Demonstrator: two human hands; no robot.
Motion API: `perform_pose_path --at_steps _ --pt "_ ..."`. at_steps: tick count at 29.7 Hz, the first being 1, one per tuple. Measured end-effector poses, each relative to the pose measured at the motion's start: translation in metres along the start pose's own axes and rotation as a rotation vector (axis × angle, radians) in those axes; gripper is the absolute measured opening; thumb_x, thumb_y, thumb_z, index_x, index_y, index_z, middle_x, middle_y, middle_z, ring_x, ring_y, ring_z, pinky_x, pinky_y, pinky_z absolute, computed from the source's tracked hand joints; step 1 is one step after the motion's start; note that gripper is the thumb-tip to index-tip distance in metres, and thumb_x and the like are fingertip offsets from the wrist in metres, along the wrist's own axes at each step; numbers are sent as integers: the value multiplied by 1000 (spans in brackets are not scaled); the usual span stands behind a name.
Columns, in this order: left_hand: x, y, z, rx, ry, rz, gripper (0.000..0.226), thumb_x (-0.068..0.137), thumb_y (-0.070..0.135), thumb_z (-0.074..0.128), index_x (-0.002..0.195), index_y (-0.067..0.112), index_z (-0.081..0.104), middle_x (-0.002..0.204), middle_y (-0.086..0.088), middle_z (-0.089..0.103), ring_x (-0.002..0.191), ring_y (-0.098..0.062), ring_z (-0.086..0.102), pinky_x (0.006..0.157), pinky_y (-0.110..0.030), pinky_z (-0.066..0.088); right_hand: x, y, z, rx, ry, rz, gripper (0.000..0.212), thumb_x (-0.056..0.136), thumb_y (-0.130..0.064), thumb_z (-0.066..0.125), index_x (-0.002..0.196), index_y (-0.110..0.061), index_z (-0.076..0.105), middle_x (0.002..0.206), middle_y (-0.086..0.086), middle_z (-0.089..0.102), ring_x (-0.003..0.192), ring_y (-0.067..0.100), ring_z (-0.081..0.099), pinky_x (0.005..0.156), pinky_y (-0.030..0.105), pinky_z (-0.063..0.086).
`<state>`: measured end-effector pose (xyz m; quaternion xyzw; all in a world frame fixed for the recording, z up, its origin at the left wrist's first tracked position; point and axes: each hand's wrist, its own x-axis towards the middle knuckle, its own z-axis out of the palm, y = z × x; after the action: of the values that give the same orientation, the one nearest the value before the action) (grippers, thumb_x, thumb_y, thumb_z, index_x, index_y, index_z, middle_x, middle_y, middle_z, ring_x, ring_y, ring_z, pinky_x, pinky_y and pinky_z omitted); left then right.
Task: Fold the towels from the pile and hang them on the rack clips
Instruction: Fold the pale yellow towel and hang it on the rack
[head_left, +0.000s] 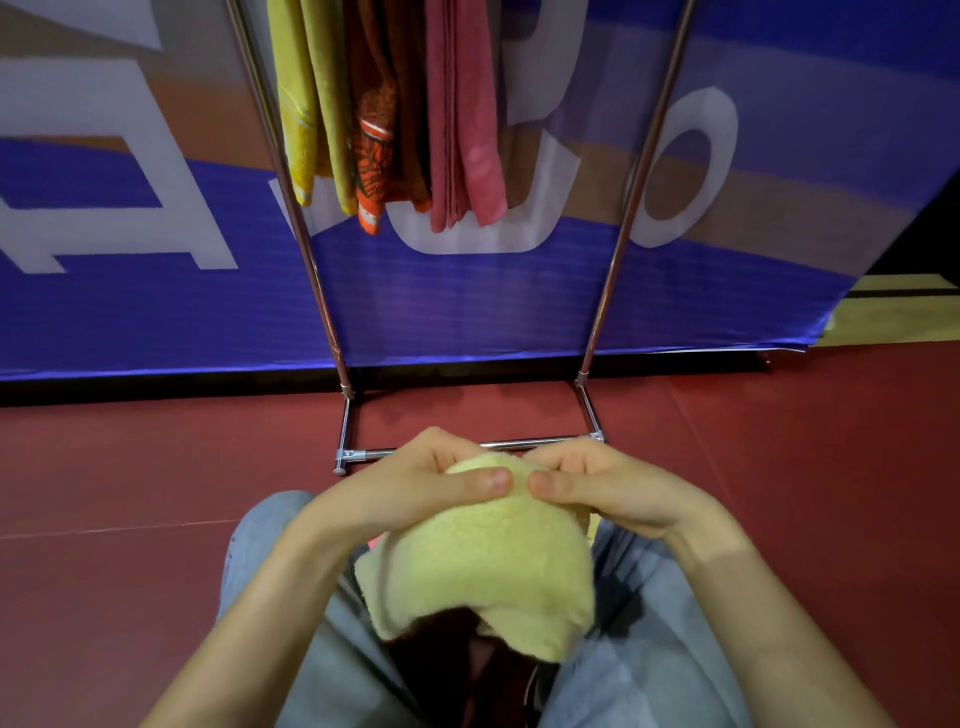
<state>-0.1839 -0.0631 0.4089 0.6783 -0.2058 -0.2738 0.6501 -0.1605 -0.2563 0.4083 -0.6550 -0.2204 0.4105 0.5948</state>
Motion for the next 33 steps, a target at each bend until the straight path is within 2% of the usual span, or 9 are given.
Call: perform_pose_path --at_steps 4,7,9,11,13,18,23,29,33 --pt "-7 -6 -7 -8 37 12 40 55 65 69 56 25 69 50 14 61 49 2 53 50 -11 40 -3 13 -4 -1 -24 18 42 52 -66 70 62 -26 69 57 -16 63 54 -5 54 52 8 39" --pt "-9 -15 -9 25 20 -41 38 62 58 71 56 21 65 52 10 56 52 -16 48 48 -19 35 -7 15 -9 112 18 -67 40 50 -56 77 65 -20 72 58 -13 66 55 -4 58 52 8 42" --pt "-5 -12 -4 -6 -41 -86 19 74 38 65 72 19 66 57 14 61 55 -7 55 52 -13 39 -5 8 -9 167 28 -126 40 50 -51 78 72 -17 74 60 -11 69 56 -4 61 52 8 44" --pt "6 -5 -3 -32 -20 -81 46 70 44 66 92 4 63 71 10 65 67 -3 59 62 -12 46 2 -3 -7 169 29 -149 37 50 -47 76 69 -16 73 56 -11 67 51 -4 58 47 7 42" --pt "19 3 -4 -10 61 -43 69 56 65 70 97 9 67 85 -2 65 84 -14 59 76 -24 48 11 -10 -9 160 57 -157 41 48 -50 77 69 -15 72 56 -9 67 50 -3 58 47 8 42" --pt "42 28 -10 -25 84 -58 60 50 69 69 84 20 73 87 2 73 89 -13 64 84 -29 49 14 -28 -22 187 163 -183 52 42 -59 79 72 -17 74 63 -7 70 56 -1 61 52 11 46" --pt "67 90 -20 -52 107 40 33 77 35 50 94 12 68 89 -4 69 86 -14 62 78 -24 49 3 -76 -52 166 282 -198 66 37 -58 82 81 -12 72 74 -2 72 68 7 65 64 19 50" --pt "100 153 -38 3 107 156 21 84 26 53 85 9 64 76 1 70 72 -7 64 69 -16 50 0 -128 -80 106 370 -228 54 61 -53 71 94 -10 69 79 3 69 70 12 62 61 20 46" --pt "117 174 -54 28 140 168 27 79 28 50 88 11 69 81 1 73 79 -9 66 74 -17 51 5 -142 -101 158 447 -298 39 81 -28 59 110 -2 62 86 2 72 77 10 67 64 18 51"
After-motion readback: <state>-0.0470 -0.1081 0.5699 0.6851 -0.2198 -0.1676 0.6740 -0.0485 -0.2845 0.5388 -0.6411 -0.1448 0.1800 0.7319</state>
